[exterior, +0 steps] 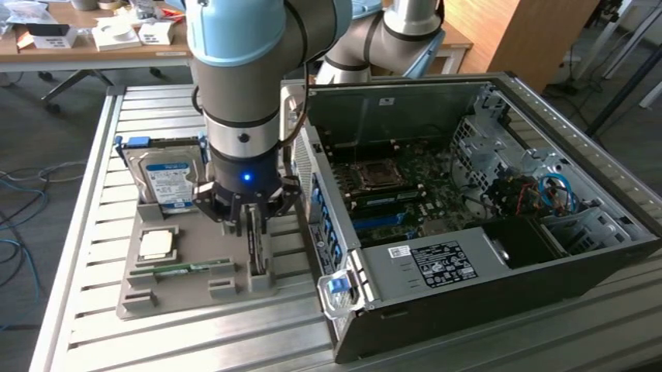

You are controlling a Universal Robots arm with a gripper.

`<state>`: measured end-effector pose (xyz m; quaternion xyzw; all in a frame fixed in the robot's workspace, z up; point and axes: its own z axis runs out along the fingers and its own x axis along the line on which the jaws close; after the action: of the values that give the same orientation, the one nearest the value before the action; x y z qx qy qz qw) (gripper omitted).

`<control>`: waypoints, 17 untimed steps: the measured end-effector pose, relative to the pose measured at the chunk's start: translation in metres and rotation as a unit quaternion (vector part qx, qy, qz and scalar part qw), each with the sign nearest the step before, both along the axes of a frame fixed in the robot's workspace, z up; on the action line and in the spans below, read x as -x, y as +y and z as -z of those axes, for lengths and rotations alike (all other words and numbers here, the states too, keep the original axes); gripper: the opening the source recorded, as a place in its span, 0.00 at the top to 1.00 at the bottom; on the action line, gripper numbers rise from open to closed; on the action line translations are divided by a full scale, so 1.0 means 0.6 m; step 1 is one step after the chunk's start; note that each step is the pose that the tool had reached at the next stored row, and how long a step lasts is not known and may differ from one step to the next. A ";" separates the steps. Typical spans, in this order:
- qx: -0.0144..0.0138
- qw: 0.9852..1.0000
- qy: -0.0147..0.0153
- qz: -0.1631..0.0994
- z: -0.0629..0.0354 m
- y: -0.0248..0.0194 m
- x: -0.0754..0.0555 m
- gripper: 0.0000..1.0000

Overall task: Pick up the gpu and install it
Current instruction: 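Pick up the gpu and move the gpu toward the slot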

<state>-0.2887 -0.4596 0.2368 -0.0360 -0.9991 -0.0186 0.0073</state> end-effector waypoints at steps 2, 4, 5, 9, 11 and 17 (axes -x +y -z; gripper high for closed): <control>0.000 1.000 -0.002 0.000 0.000 0.0000 0.000 0.58; 0.000 1.000 -0.003 0.000 0.000 0.0000 0.000 0.58; 0.000 1.000 -0.004 0.000 0.000 0.0000 0.000 0.58; 0.000 1.000 -0.005 0.000 0.000 0.0000 0.001 0.58; 0.000 1.000 -0.005 0.000 0.000 0.0001 0.002 0.58; 0.000 1.000 -0.006 0.000 0.002 0.0000 0.004 0.58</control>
<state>-0.2909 -0.4596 0.2359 -0.0359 -0.9992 -0.0188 0.0012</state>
